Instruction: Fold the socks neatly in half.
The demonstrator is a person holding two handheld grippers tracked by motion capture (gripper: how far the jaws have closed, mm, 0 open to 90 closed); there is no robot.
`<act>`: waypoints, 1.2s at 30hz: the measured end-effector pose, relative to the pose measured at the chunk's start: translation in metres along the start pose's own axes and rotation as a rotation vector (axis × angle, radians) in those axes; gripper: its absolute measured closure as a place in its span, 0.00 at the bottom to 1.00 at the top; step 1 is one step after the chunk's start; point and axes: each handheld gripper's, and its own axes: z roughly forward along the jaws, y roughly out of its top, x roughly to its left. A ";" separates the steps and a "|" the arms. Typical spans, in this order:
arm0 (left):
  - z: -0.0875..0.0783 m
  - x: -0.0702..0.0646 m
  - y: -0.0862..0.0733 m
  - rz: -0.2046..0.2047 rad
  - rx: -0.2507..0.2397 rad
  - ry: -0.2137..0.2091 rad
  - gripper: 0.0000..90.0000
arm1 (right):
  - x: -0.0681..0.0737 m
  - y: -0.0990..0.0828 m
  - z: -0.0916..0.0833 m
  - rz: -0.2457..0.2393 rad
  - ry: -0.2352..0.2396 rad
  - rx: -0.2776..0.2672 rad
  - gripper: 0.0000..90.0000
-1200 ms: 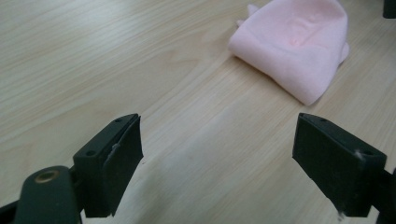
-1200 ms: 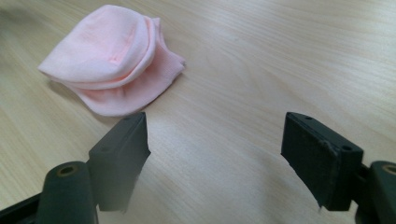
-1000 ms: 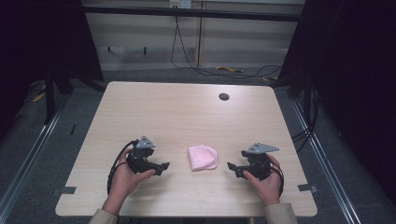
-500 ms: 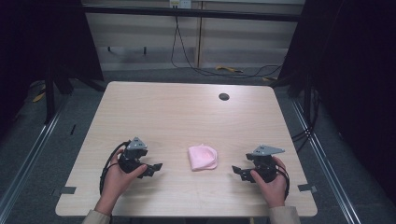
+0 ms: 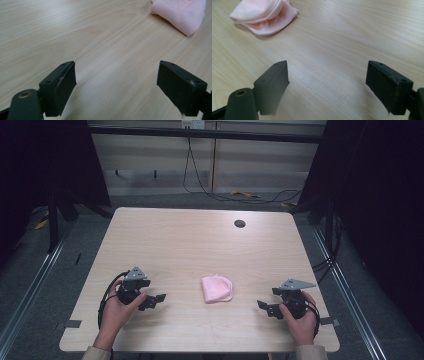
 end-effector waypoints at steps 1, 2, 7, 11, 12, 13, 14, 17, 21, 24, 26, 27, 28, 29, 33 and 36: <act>-0.001 0.001 -0.001 0.006 0.008 -0.002 0.17 | -0.001 -0.001 -0.001 0.000 0.001 -0.004 0.20; -0.001 0.002 -0.002 0.000 0.008 -0.003 0.17 | -0.002 -0.002 -0.003 0.001 0.001 -0.007 0.20; -0.004 0.006 -0.008 0.010 0.024 -0.002 0.17 | -0.007 -0.004 -0.008 0.002 -0.004 -0.014 0.20; -0.007 0.009 -0.013 0.010 0.025 -0.018 0.17 | -0.010 -0.007 -0.010 -0.006 0.004 -0.007 0.20; -0.009 0.011 -0.014 0.019 0.031 -0.016 0.17 | -0.011 -0.007 -0.011 -0.008 0.003 -0.005 0.20; -0.010 0.012 -0.015 0.019 0.027 -0.016 0.17 | -0.011 -0.008 -0.011 -0.008 0.001 -0.005 0.20; -0.012 0.013 -0.016 0.009 0.021 -0.017 0.17 | -0.012 -0.008 -0.011 -0.004 0.002 -0.005 0.20; -0.016 0.017 -0.018 0.010 0.019 -0.009 0.17 | -0.013 -0.009 -0.012 -0.001 0.000 -0.003 0.20; -0.020 0.021 -0.021 -0.007 0.011 -0.013 0.17 | -0.015 -0.011 -0.013 0.000 0.006 0.006 0.20; -0.023 0.024 -0.024 -0.010 0.015 -0.008 0.17 | -0.017 -0.012 -0.013 -0.001 0.004 0.010 0.20; -0.025 0.026 -0.026 -0.011 0.015 -0.004 0.18 | -0.018 -0.013 -0.013 -0.003 0.004 0.010 0.20; -0.026 0.027 -0.027 -0.011 0.016 -0.002 0.17 | -0.019 -0.013 -0.014 -0.001 0.004 0.013 0.20; -0.027 0.028 -0.028 -0.011 0.015 -0.001 0.17 | -0.019 -0.013 -0.014 -0.002 0.004 0.014 0.20; -0.028 0.029 -0.029 -0.015 0.013 0.004 0.18 | -0.020 -0.014 -0.014 -0.003 0.005 0.016 0.20; -0.031 0.032 -0.033 -0.017 0.023 0.010 0.18 | -0.022 -0.015 -0.015 0.001 0.005 0.029 0.20; -0.033 0.035 -0.036 -0.016 0.027 0.013 0.18 | -0.022 -0.016 -0.014 0.000 0.007 0.035 0.20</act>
